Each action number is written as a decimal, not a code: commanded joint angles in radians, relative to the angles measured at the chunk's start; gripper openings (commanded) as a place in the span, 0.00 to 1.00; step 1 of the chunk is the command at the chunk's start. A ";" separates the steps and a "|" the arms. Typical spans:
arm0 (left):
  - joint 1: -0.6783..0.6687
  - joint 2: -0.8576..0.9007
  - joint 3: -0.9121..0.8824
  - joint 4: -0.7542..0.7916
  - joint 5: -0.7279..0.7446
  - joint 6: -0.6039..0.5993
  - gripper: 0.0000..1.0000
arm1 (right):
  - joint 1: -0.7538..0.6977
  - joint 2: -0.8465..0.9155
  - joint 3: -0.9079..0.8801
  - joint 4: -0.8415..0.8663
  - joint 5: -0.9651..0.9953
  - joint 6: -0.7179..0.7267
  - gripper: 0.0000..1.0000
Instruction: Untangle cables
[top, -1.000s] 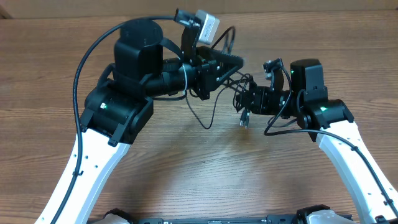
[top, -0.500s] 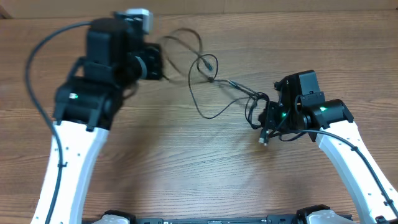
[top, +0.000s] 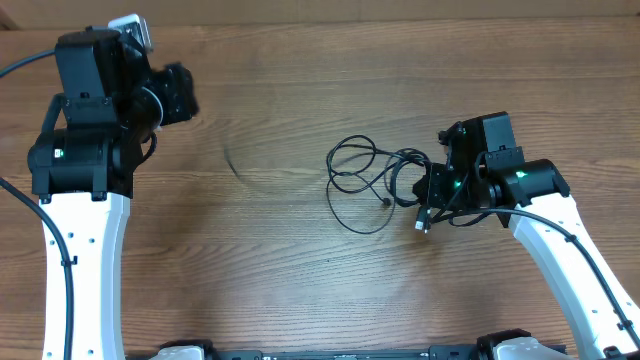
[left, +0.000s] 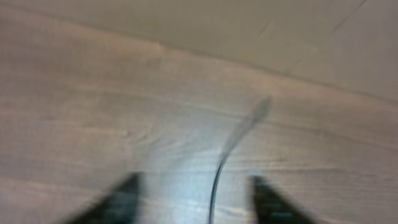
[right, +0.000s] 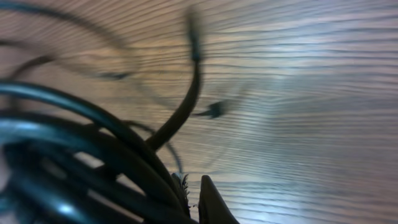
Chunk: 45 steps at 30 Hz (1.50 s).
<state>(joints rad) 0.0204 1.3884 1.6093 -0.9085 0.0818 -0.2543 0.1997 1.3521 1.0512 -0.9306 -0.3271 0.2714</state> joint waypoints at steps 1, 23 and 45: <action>-0.010 0.003 0.008 -0.036 0.084 0.011 0.78 | -0.004 0.002 0.016 0.031 -0.202 -0.105 0.04; -0.389 0.230 0.007 -0.060 0.705 0.267 0.60 | -0.004 0.002 0.016 0.096 -0.389 -0.142 0.04; -0.556 0.283 0.008 -0.148 0.484 0.277 0.15 | -0.004 0.002 0.016 0.090 -0.373 -0.142 0.04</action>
<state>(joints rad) -0.5358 1.6642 1.6093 -1.0527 0.5995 0.0074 0.1978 1.3525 1.0512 -0.8421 -0.6819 0.1375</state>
